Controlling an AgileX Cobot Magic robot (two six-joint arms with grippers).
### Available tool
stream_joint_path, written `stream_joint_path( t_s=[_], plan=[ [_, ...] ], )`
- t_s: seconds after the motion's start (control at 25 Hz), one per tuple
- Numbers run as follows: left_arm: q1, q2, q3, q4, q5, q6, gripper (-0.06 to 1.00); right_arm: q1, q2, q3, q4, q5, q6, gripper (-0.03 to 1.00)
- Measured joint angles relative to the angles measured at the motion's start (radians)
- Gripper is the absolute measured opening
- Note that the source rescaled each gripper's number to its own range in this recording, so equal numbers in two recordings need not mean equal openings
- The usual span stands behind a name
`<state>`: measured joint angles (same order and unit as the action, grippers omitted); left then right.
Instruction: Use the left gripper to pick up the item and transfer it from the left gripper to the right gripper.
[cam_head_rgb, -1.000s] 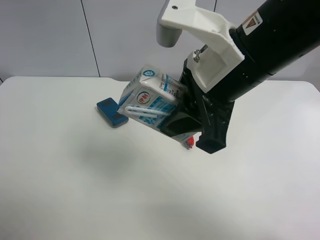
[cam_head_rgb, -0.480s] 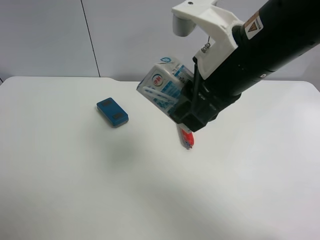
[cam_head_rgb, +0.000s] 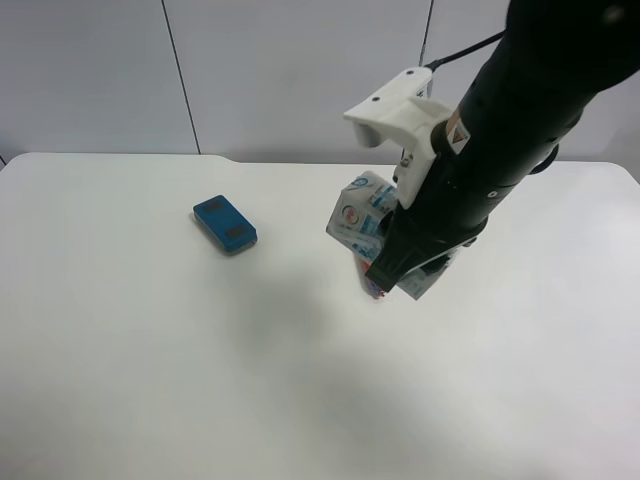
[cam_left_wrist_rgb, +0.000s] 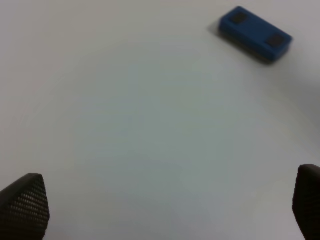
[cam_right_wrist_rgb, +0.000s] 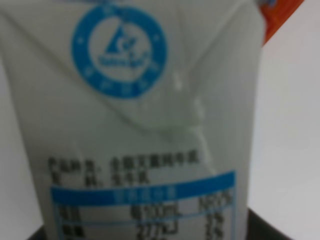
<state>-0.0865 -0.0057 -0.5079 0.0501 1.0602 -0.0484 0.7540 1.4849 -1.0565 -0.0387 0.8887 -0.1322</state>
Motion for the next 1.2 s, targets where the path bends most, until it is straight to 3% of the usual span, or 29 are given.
stream_joint_path(
  t_s=[0.24,0.8,0.84,0.92,0.96,1.0,1.08,1.2],
  plan=[
    [0.090,0.000,0.000,0.000,0.000,0.002,1.00,0.000,0.142,0.000,0.008,-0.059,-0.004,0.01],
    [0.100,0.000,0.000,-0.001,0.000,0.003,1.00,0.000,0.359,0.000,0.007,-0.100,-0.101,0.01],
    [0.100,0.000,0.000,-0.001,0.000,0.003,1.00,0.000,0.359,0.000,0.007,-0.100,-0.101,0.06],
    [0.100,0.000,0.000,-0.001,0.000,0.003,1.00,0.000,0.359,-0.002,0.008,-0.100,-0.098,0.41],
    [0.100,0.000,0.000,-0.001,0.000,0.003,1.00,0.000,0.357,-0.004,0.008,-0.099,-0.098,0.65],
    [0.100,0.000,0.000,-0.001,0.000,0.003,1.00,0.000,0.357,-0.003,0.008,-0.100,-0.098,0.79],
    [0.100,0.000,0.000,-0.001,0.000,0.003,1.00,0.000,0.354,-0.004,0.008,-0.098,-0.099,0.92],
    [0.100,0.000,0.000,-0.001,0.000,0.003,1.00,0.000,0.322,-0.042,0.008,-0.040,-0.099,0.98]
  ],
)
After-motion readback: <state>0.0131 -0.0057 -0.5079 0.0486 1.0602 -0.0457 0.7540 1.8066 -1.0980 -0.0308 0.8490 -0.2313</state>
